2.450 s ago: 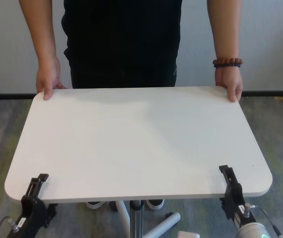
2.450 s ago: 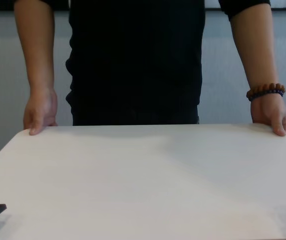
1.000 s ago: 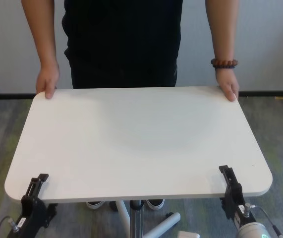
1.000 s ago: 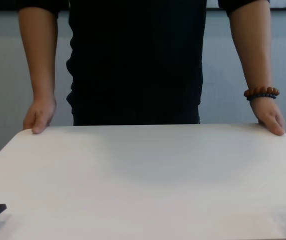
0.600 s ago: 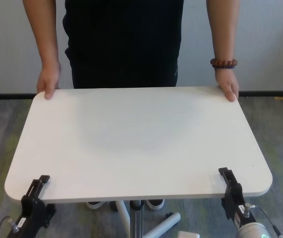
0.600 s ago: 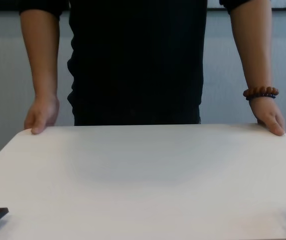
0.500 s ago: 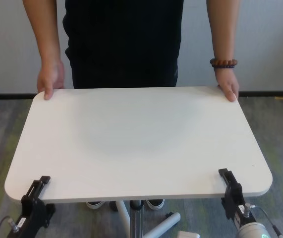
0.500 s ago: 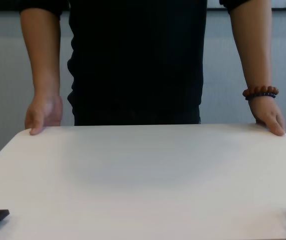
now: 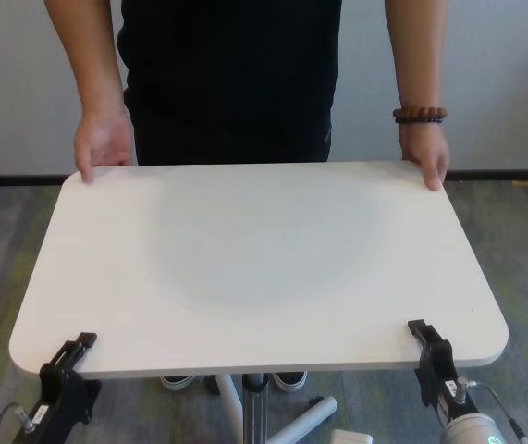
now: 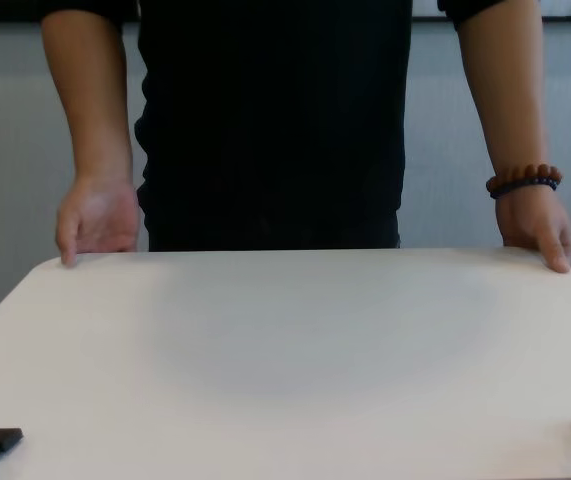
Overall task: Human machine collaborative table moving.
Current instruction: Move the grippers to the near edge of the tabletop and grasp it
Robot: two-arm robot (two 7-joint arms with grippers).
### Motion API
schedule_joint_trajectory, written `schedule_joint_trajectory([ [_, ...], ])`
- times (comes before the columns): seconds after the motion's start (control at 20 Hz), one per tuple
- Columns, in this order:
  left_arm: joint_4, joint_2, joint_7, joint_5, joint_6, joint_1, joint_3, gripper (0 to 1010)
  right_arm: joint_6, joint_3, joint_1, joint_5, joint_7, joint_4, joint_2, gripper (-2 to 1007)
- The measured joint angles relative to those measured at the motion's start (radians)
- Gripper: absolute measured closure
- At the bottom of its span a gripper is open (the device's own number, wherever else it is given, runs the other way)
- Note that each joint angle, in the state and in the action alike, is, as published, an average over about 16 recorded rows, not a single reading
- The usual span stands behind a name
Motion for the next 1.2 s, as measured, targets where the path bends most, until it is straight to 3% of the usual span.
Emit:
schedule_joint_trajectory([
  [0.45, 0.0, 0.0, 0.0, 0.0, 0.0, 0.0, 0.0, 593, 0.0, 0.0, 0.0, 0.0, -0.001, 0.0, 0.0, 757],
  [1.2, 0.0, 0.0, 0.001, 0.0, 0.0, 0.0, 0.0, 703, 0.0, 0.0, 0.0, 0.0, 0.0, 0.0, 0.0, 763],
])
